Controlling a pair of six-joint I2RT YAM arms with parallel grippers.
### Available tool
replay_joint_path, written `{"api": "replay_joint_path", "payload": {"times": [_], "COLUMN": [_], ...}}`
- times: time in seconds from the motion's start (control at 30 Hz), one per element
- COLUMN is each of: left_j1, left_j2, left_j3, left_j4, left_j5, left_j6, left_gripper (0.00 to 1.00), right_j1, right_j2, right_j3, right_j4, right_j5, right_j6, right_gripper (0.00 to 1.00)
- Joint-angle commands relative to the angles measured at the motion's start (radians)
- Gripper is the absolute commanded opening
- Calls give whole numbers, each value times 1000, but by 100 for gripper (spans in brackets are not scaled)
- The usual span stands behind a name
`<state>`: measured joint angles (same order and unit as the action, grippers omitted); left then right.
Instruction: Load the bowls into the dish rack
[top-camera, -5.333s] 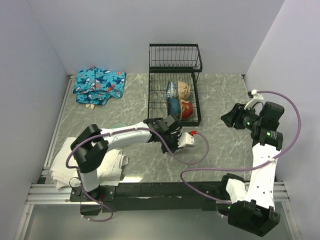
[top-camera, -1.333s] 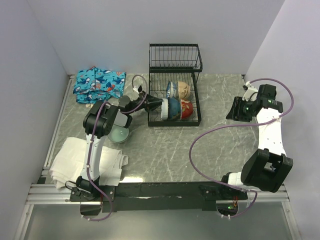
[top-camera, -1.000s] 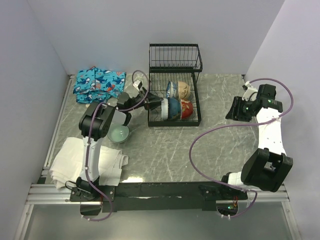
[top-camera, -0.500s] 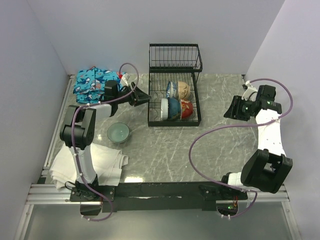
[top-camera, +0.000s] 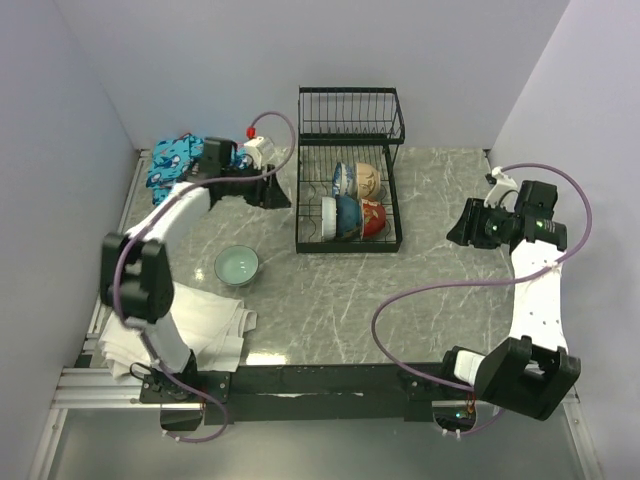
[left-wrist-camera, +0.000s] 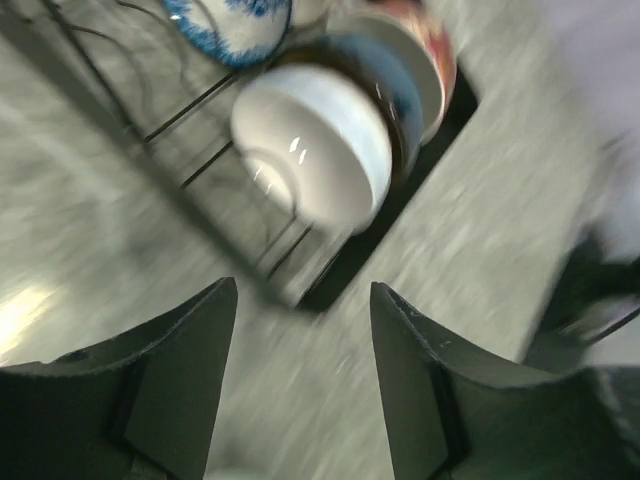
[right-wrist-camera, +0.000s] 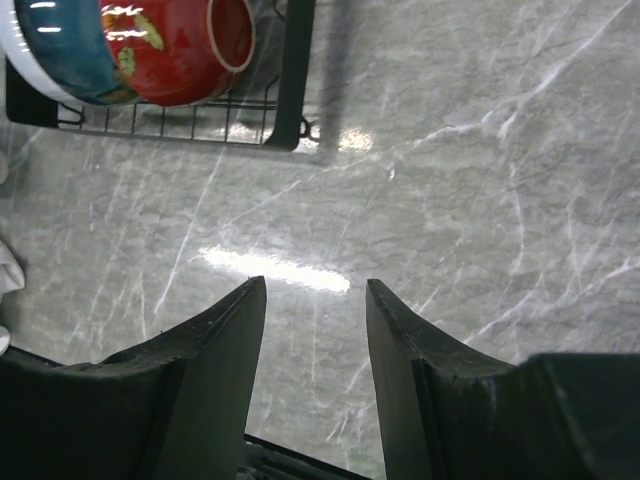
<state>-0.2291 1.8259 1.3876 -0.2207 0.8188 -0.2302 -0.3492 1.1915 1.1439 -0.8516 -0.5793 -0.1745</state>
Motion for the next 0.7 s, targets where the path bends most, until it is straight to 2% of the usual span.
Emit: {"api": "replay_joint_path", "payload": {"times": [0.0, 0.13, 0.27, 0.47, 0.67], "left_j1": [7, -2, -96, -237, -254], "left_j2": [-229, -327, -457, -505, -490], "left_j3": [48, -85, -219, -323, -363], "left_j4": [-583, -683, -675, -635, -600], "left_j5": [-162, -312, -449, -566, -673], "left_j6": [661, 778, 832, 720, 700], "left_gripper": [63, 63, 63, 62, 62], "right_j1": [7, 9, 13, 29, 35], "right_j2": [-55, -79, -98, -151, -196], "right_j3": [-32, -30, -9, -22, -42], "right_j4": [63, 98, 86, 108, 132], "right_j5": [-42, -65, -88, -88, -106], "right_j6": [33, 55, -19, -112, -85], "right_gripper": [53, 53, 54, 55, 56]}}
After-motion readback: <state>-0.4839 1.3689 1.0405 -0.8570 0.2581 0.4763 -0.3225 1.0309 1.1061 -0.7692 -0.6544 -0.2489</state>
